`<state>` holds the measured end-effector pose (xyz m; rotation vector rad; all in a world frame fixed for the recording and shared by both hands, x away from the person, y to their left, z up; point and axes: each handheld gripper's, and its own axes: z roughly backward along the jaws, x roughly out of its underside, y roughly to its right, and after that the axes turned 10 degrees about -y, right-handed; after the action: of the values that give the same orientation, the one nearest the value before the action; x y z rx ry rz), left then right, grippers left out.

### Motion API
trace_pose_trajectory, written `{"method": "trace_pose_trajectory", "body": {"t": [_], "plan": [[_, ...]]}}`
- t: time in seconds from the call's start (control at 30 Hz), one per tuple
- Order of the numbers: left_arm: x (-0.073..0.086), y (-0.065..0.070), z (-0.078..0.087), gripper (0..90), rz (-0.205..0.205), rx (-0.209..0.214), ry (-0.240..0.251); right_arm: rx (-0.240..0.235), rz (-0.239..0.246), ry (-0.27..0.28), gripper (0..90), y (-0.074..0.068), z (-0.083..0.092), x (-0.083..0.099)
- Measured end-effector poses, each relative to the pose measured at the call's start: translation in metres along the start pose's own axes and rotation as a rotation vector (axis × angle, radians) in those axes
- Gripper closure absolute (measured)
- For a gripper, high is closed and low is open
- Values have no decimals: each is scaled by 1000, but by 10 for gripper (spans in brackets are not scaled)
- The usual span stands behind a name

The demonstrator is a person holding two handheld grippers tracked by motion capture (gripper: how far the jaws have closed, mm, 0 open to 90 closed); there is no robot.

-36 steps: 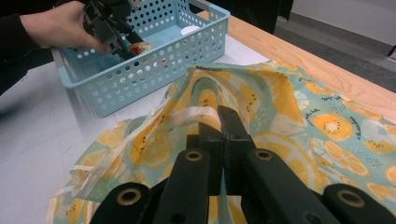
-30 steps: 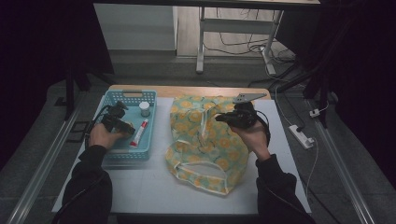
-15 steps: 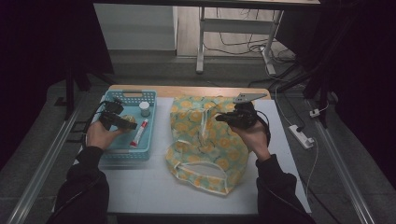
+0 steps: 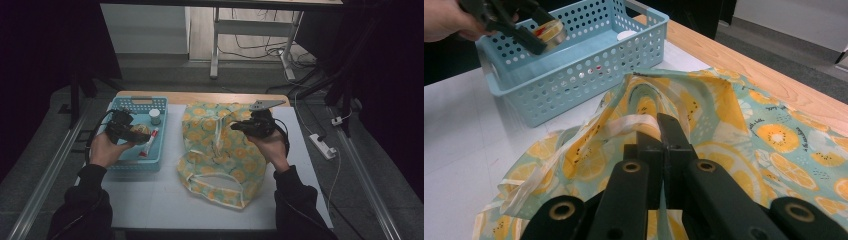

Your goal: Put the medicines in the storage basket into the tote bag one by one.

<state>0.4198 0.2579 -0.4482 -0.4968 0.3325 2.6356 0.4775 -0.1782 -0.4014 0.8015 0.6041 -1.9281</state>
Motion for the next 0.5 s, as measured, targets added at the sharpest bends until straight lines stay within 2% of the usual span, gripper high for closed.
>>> {"method": "trace_pose_trajectory", "body": {"t": [0.33,0.5], "plan": [[3,35,10,206,-93,47,26,-1,-1,1,900,0,0,0],[4,54,9,206,-144,66,20,-1,-2,2,900,0,1,0]]}}
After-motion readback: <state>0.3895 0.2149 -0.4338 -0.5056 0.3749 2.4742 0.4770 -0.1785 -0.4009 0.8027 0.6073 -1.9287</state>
